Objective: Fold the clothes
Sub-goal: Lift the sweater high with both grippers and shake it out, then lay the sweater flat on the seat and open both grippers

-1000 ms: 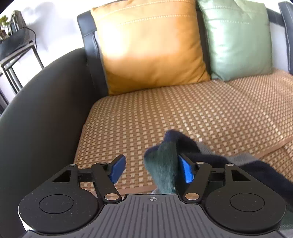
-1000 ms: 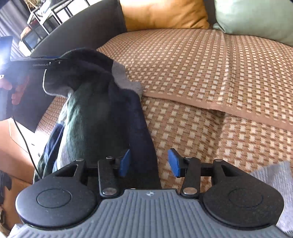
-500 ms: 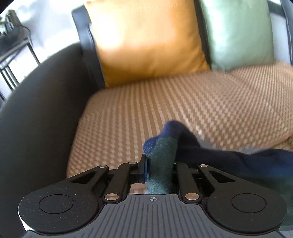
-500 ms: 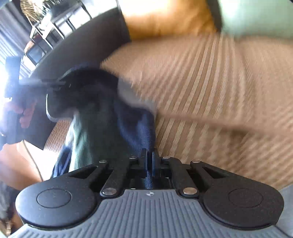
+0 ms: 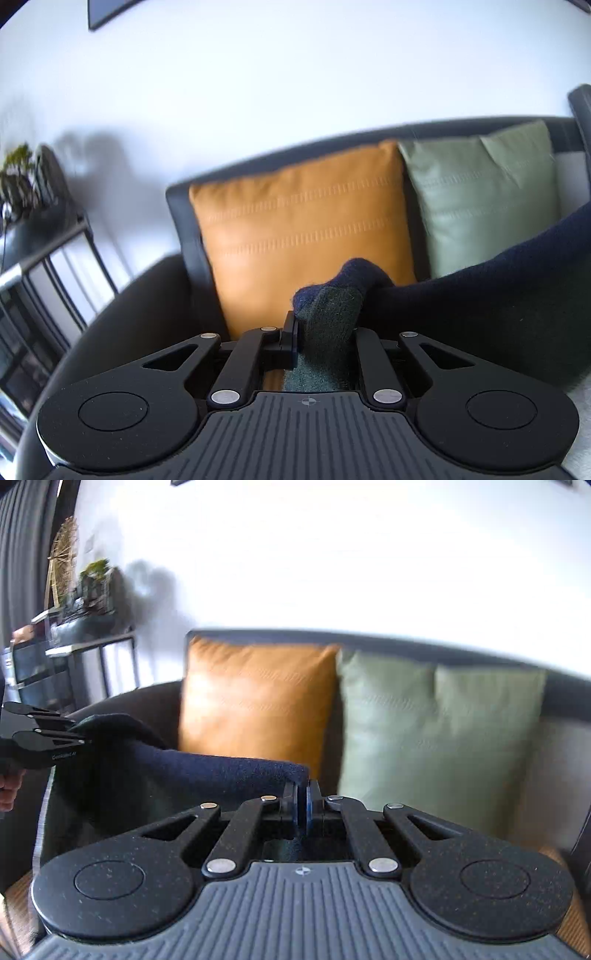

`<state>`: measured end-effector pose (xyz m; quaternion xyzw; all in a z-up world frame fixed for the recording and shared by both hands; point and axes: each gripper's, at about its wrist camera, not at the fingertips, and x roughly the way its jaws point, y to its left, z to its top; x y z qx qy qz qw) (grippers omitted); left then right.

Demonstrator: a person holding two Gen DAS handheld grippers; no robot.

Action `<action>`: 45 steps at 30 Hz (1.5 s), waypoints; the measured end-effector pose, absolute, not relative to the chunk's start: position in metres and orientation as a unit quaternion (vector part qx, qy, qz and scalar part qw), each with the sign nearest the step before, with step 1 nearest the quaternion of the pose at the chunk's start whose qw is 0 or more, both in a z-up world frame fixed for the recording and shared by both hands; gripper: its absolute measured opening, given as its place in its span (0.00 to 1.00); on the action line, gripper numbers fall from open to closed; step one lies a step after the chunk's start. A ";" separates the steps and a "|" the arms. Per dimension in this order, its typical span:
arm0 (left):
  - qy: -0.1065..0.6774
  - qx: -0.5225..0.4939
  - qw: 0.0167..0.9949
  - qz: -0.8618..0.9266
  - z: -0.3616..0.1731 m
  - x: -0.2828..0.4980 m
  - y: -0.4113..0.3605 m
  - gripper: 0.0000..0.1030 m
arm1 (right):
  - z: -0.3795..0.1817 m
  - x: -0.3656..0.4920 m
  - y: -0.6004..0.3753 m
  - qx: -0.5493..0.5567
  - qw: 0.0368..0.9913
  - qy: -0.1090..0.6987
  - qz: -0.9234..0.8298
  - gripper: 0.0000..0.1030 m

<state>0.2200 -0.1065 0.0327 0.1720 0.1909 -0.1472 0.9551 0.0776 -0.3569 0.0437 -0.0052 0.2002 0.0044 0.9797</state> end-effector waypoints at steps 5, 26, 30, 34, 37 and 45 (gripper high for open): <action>0.199 0.166 0.959 -0.110 -0.010 0.295 -0.161 0.19 | 0.023 0.158 -0.386 -0.033 0.979 0.196 -0.055 0.05; 0.358 0.295 0.862 -0.205 -0.151 0.100 -0.042 0.65 | -0.161 -0.032 -0.409 0.071 0.932 0.355 -0.007 0.67; 0.377 0.267 0.858 -0.226 -0.148 0.079 -0.042 0.65 | -0.154 -0.056 -0.401 0.090 0.931 0.354 -0.011 0.67; 0.379 0.268 0.846 -0.261 -0.162 0.047 -0.052 0.66 | -0.151 -0.072 -0.398 0.085 0.928 0.362 -0.018 0.70; 0.392 0.256 0.841 -0.271 -0.171 0.030 -0.059 0.67 | -0.158 -0.080 -0.400 0.080 0.923 0.375 -0.026 0.70; 0.407 0.252 0.832 -0.281 -0.195 0.034 -0.081 0.62 | -0.182 -0.089 -0.404 0.091 0.908 0.406 -0.044 0.71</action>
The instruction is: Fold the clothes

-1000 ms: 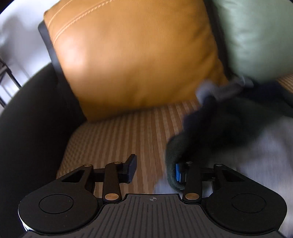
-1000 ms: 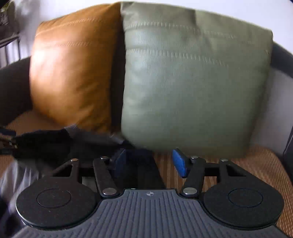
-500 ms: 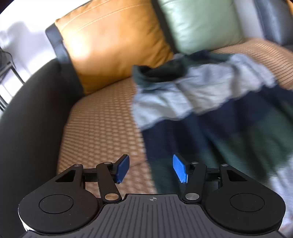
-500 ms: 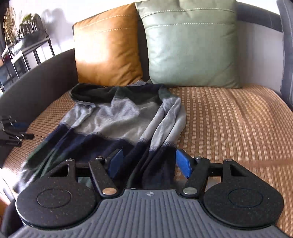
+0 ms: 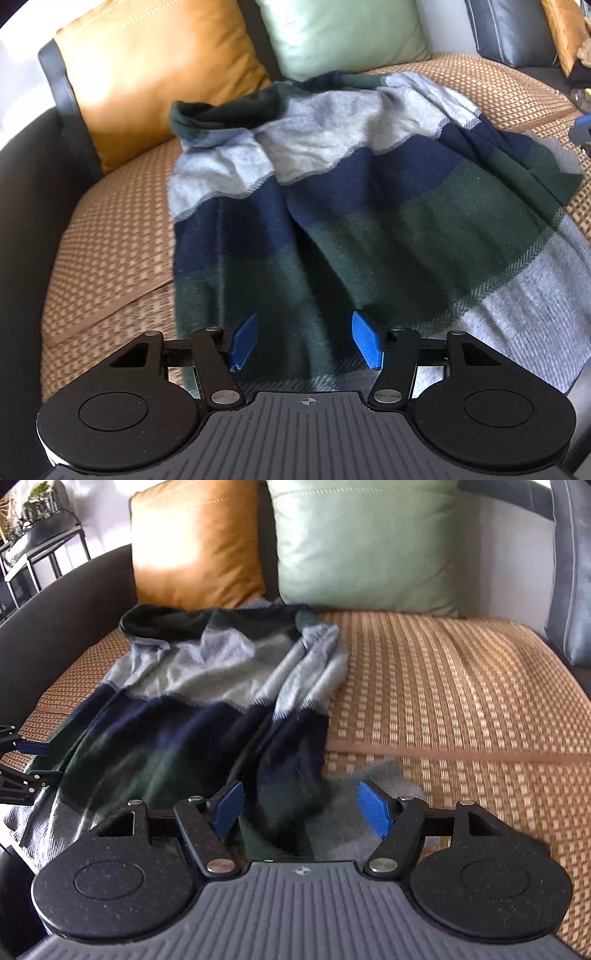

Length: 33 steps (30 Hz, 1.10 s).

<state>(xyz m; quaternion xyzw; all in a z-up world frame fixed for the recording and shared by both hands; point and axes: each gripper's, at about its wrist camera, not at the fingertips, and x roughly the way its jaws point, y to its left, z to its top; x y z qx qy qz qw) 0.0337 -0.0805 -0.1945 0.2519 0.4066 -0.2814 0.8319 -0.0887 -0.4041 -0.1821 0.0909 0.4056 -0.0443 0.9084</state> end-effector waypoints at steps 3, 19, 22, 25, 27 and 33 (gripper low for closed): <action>0.430 0.222 0.832 -0.273 -0.198 0.044 -0.076 0.00 | -0.188 -0.090 -0.405 0.094 0.906 0.410 -0.046 0.71; 0.317 0.148 0.923 0.159 -0.080 0.141 0.132 0.00 | -0.193 -0.086 -0.406 0.061 0.899 0.433 -0.039 0.71; 0.356 0.161 0.892 0.226 -0.105 0.163 0.147 0.01 | -0.195 -0.086 -0.404 0.049 0.896 0.440 -0.034 0.71; 0.388 0.183 0.870 0.244 -0.133 0.173 0.145 0.33 | -0.196 -0.085 -0.403 0.039 0.893 0.447 -0.028 0.72; 0.399 0.199 0.867 0.222 -0.141 0.167 0.131 0.54 | -0.196 -0.084 -0.402 0.026 0.891 0.453 -0.024 0.72; 0.383 0.180 0.894 0.149 -0.119 0.142 0.106 0.61 | -0.201 -0.078 -0.396 -0.015 0.880 0.473 0.034 0.75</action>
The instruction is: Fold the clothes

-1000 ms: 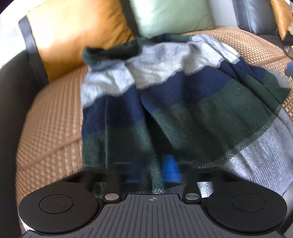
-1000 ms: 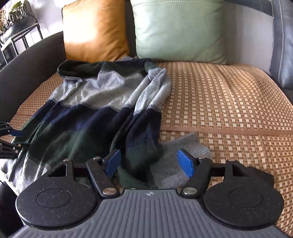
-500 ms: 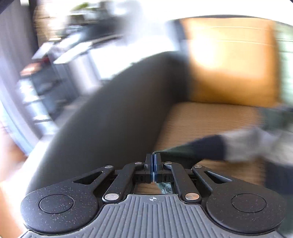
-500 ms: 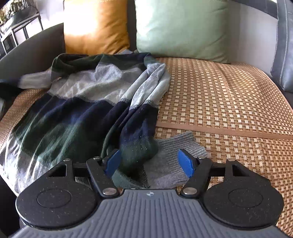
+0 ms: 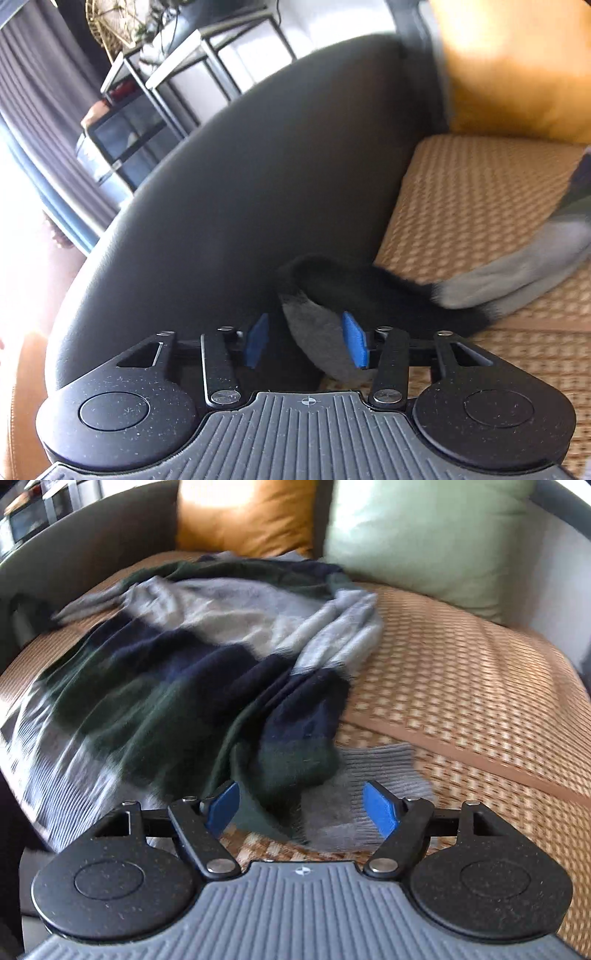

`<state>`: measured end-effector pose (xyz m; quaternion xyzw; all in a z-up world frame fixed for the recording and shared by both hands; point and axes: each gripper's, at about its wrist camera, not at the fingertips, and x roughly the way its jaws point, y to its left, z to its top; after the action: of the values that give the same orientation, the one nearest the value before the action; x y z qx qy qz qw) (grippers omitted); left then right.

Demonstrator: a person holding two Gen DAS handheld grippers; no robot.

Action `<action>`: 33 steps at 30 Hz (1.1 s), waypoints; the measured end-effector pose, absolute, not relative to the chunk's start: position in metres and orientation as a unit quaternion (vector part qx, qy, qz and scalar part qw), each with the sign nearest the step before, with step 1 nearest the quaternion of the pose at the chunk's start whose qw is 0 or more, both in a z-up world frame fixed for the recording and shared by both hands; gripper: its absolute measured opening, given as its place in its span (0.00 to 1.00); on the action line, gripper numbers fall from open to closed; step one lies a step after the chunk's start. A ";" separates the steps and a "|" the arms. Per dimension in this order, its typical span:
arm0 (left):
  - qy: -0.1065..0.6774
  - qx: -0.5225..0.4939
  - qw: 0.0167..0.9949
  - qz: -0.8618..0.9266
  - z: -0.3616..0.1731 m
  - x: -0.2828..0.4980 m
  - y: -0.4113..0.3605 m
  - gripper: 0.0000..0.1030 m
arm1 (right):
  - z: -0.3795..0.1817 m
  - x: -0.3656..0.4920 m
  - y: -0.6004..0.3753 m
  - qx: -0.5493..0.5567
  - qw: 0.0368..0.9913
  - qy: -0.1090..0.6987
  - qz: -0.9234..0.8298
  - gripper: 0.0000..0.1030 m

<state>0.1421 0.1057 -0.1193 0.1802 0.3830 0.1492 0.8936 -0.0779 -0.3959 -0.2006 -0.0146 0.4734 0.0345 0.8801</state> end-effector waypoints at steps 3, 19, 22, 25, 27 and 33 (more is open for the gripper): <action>0.372 0.167 0.904 0.127 -0.104 0.132 0.099 0.63 | -0.209 -0.074 -0.390 -0.036 0.868 0.492 0.061 0.75; 0.344 0.211 0.915 0.024 -0.100 0.141 0.045 0.67 | -0.174 -0.081 -0.521 -0.021 0.771 0.621 -0.142 0.19; 0.344 0.212 0.914 -0.011 -0.100 0.158 0.025 0.67 | -0.168 -0.072 -0.525 -0.081 0.743 0.645 -0.159 0.52; 0.348 0.199 0.915 -0.049 -0.100 0.185 0.002 0.70 | -0.123 -0.044 -0.516 -0.066 0.802 0.579 -0.134 0.61; 0.355 0.184 0.914 -0.075 -0.108 0.213 -0.020 0.70 | -0.101 -0.011 -0.502 -0.059 0.841 0.531 -0.090 0.63; 0.382 0.155 0.897 -0.157 -0.148 0.301 -0.092 0.75 | -0.104 0.135 -0.453 -0.025 0.900 0.434 0.034 0.63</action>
<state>0.3012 -0.0919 -0.1484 0.1549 0.3822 -0.1575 0.8973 0.1351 -0.4527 -0.1044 -0.0249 0.4341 0.0343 0.8999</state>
